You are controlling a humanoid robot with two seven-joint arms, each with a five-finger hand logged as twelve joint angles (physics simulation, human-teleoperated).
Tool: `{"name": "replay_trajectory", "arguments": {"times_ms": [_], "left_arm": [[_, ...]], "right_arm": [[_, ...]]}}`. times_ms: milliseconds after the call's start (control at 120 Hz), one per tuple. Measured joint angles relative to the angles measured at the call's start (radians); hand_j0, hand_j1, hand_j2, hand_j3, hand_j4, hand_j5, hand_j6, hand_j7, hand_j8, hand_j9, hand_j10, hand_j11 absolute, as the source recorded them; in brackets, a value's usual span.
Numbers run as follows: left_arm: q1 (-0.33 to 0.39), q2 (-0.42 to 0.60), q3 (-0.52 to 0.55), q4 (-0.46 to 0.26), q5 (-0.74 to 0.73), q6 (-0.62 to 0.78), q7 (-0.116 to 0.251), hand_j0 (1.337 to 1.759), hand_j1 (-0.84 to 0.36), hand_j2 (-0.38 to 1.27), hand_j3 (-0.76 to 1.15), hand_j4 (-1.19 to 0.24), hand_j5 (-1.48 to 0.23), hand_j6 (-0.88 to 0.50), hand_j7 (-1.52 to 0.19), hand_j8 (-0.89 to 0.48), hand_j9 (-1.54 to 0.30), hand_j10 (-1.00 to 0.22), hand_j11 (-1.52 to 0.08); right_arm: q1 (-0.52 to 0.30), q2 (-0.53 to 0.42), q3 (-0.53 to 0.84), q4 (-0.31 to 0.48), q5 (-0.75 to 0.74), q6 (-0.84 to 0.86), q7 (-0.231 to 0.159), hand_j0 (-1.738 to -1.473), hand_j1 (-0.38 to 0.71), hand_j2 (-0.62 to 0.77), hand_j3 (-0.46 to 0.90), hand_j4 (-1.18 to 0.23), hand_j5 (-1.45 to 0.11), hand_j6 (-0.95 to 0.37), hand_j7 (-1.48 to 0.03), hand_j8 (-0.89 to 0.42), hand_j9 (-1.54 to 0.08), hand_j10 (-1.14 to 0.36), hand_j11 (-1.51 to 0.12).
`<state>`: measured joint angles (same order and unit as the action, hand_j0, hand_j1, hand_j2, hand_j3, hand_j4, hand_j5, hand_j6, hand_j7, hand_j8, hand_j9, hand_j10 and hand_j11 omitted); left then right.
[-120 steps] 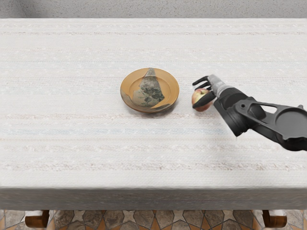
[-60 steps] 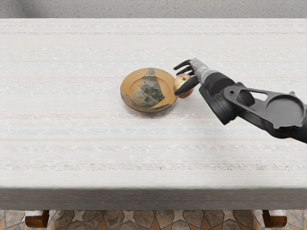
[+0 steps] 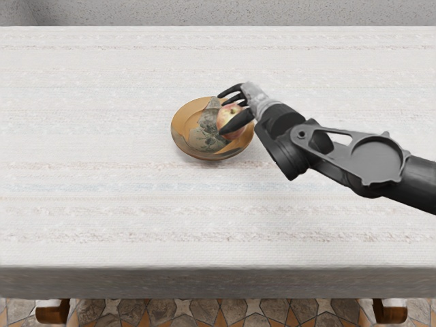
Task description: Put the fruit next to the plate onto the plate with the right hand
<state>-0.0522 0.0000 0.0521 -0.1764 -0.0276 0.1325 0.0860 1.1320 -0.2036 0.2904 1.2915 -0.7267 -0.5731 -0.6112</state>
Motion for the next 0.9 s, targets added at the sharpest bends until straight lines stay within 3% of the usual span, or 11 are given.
{"name": "replay_trajectory", "arguments": {"times_ms": [383, 750, 900], "left_arm": [[0.0, 0.0, 0.0, 0.0, 0.0, 0.0, 0.0, 1.658, 0.34, 0.0, 0.0, -0.01, -0.01, -0.01, -0.01, -0.01, -0.01, -0.01, -0.01], [0.0, 0.0, 0.0, 0.0, 0.0, 0.0, 0.0, 1.658, 0.34, 0.0, 0.0, -0.01, -0.01, -0.01, -0.01, -0.01, -0.01, -0.01, -0.01], [0.0, 0.0, 0.001, -0.004, 0.001, -0.001, 0.0, 1.658, 0.34, 0.0, 0.0, -0.01, -0.01, -0.01, -0.01, -0.01, -0.01, -0.01, -0.01]], "right_arm": [[-0.043, 0.046, 0.012, -0.011, 0.0, -0.037, 0.0, -1.658, 0.15, 0.03, 0.0, -0.45, -0.59, -0.45, -0.59, -0.36, -0.59, -0.35, -0.59], [-0.052, 0.066, 0.063, -0.009, -0.001, -0.038, 0.0, -1.658, -0.23, 0.0, 0.0, -0.11, -0.14, -0.11, -0.14, -0.09, -0.14, -0.09, -0.14], [-0.058, -0.063, 0.129, 0.05, 0.047, 0.098, 0.0, -1.658, -0.29, 0.0, 0.0, -0.05, -0.07, -0.05, -0.07, -0.04, -0.07, -0.04, -0.07]]}}
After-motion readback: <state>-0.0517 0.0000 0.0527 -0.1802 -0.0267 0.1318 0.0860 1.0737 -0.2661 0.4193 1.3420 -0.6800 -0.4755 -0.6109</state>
